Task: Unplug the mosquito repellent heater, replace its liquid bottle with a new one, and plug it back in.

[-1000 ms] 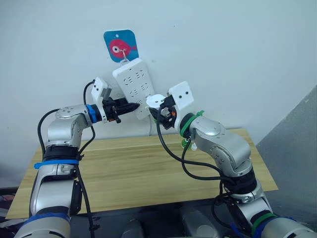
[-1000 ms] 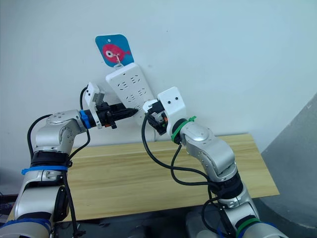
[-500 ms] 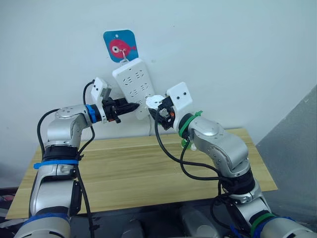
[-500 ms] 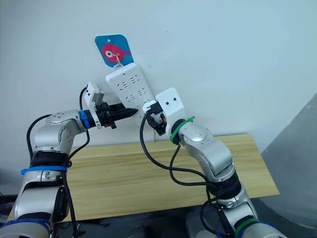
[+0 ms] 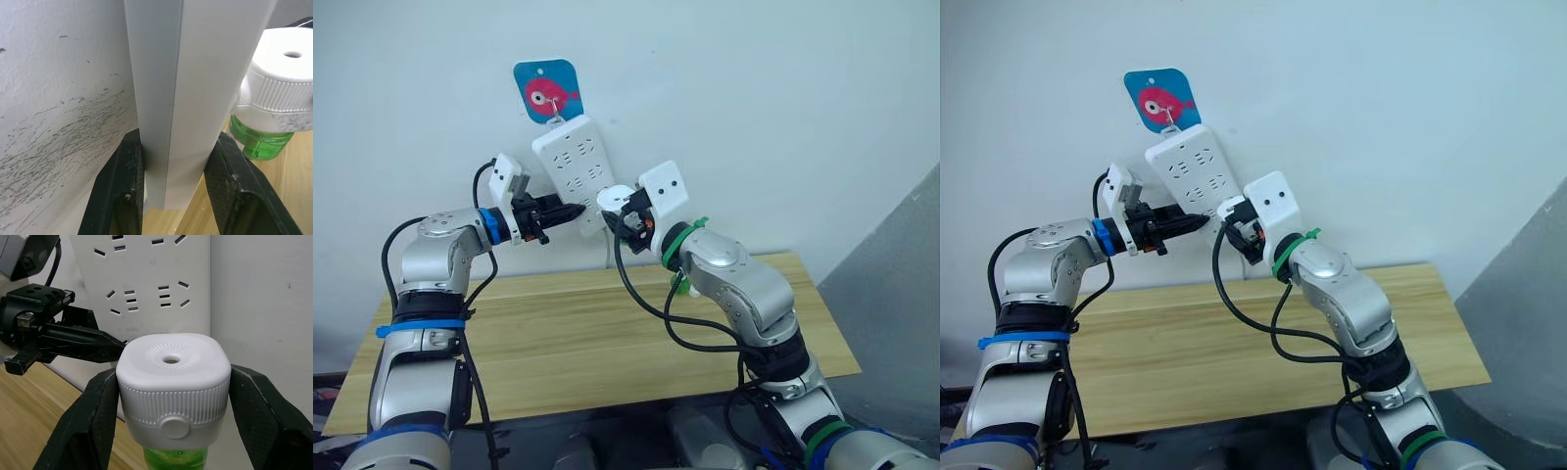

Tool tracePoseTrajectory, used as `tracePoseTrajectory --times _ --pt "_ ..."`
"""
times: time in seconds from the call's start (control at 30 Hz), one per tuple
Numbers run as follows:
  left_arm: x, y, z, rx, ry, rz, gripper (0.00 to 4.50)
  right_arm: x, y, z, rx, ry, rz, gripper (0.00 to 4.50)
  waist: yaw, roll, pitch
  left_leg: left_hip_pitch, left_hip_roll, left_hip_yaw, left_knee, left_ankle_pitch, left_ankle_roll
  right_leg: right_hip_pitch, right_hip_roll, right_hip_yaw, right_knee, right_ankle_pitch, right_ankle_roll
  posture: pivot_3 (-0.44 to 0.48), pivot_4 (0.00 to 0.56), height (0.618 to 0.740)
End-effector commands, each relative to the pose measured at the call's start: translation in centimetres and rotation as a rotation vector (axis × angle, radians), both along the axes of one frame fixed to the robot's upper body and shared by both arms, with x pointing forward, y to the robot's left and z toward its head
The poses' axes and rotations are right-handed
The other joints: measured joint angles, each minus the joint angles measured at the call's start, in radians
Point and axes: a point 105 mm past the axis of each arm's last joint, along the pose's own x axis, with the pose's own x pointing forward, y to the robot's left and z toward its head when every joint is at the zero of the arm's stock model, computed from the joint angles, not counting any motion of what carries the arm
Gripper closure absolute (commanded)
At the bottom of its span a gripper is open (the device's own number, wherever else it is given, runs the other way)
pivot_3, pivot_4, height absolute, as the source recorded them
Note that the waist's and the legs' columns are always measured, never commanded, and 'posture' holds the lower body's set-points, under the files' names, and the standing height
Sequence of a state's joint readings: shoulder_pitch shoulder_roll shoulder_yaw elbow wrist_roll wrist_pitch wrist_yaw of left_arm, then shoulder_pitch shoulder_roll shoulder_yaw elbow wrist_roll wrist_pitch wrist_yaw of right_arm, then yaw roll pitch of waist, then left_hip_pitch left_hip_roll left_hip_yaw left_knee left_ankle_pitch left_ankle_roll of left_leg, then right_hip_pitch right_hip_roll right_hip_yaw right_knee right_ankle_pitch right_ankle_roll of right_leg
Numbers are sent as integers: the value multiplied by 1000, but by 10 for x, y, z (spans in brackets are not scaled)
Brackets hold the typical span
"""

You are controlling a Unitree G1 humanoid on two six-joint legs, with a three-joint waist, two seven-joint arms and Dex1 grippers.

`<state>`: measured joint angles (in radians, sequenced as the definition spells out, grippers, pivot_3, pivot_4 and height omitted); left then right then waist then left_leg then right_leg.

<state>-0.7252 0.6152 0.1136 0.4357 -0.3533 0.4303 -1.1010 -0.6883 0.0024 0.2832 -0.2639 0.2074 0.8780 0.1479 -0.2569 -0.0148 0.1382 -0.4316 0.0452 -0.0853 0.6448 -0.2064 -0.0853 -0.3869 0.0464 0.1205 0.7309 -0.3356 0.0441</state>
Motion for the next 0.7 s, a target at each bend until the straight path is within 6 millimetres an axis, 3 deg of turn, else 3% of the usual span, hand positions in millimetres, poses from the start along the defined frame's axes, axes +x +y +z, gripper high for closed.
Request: tracePoseTrajectory --times 0.03,0.7 --pt "-6 -13 5 0 -17 -68 3171 2 7 15 35 -62 11 1573 -2 0 0 0 0 0 0 0 0 0 0 0 0 0 0 -241 83 704" --pt "-7 -18 13 -61 -6 -60 3172 11 21 -24 17 -23 81 1573 -19 0 -3 3 0 -1 0 2 1 1 1 0 4 0 0 -224 82 704"
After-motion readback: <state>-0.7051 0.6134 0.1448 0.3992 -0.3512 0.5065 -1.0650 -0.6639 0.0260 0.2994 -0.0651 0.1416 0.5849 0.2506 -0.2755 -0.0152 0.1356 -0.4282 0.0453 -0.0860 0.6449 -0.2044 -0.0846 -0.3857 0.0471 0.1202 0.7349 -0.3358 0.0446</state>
